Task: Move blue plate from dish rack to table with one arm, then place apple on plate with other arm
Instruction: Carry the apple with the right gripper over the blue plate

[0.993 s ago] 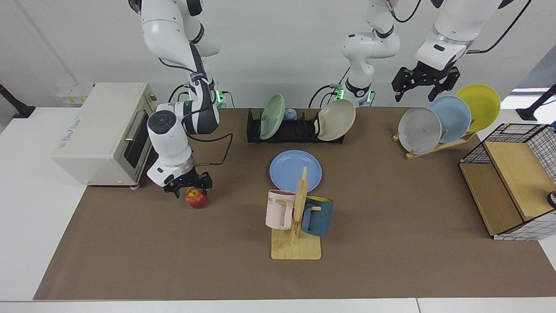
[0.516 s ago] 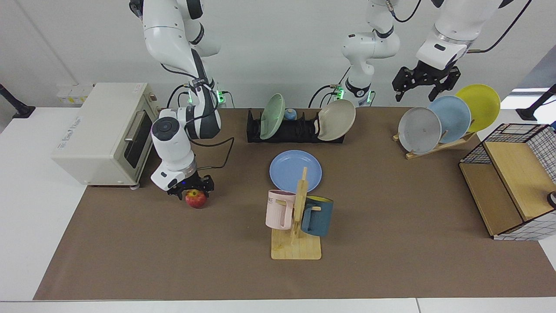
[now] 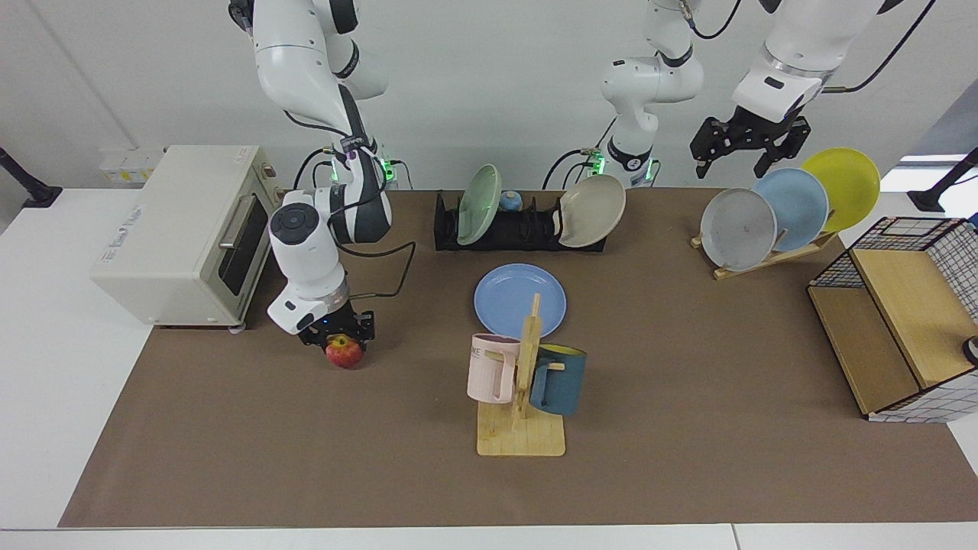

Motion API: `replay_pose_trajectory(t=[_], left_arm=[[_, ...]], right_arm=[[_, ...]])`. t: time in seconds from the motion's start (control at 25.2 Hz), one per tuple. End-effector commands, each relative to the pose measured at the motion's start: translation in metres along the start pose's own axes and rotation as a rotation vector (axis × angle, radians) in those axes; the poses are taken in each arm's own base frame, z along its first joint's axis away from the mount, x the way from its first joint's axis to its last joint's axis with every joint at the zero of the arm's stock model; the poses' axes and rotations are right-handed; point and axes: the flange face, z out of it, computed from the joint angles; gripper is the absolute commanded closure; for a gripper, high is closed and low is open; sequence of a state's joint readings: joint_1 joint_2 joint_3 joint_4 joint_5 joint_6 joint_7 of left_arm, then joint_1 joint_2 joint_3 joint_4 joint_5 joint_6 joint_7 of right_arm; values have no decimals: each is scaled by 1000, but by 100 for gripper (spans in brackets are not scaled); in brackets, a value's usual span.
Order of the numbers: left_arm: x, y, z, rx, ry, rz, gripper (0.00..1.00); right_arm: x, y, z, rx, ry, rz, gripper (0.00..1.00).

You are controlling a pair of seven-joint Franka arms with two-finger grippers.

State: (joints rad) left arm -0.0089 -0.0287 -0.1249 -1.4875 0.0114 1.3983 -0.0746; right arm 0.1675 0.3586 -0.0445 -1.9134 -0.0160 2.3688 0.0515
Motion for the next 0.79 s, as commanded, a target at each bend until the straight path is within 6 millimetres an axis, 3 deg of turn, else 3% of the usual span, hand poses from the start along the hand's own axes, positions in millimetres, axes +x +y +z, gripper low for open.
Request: replay_pose_trajectory(t=[0.0, 0.12, 0.28, 0.48, 0.68, 0.75], left_arm=[[-8, -1, -1, 6, -7, -9, 0], [-8, -1, -1, 6, -7, -9, 0], [-8, -1, -1, 6, -7, -9, 0], [-8, -1, -1, 6, -7, -9, 0], [-8, -1, -1, 6, -7, -9, 0], [-8, -1, -1, 6, -5, -9, 0]], right_arm=[[14, -25, -35, 18, 8, 48, 100], [13, -55, -70, 34, 0, 86, 100], [1, -111, -95, 41, 1, 115, 100], [-23, -188, -106, 53, -9, 57, 100], [-33, -236, -124, 94, -2, 16, 100], [-47, -265, -125, 126, -21, 3, 100]])
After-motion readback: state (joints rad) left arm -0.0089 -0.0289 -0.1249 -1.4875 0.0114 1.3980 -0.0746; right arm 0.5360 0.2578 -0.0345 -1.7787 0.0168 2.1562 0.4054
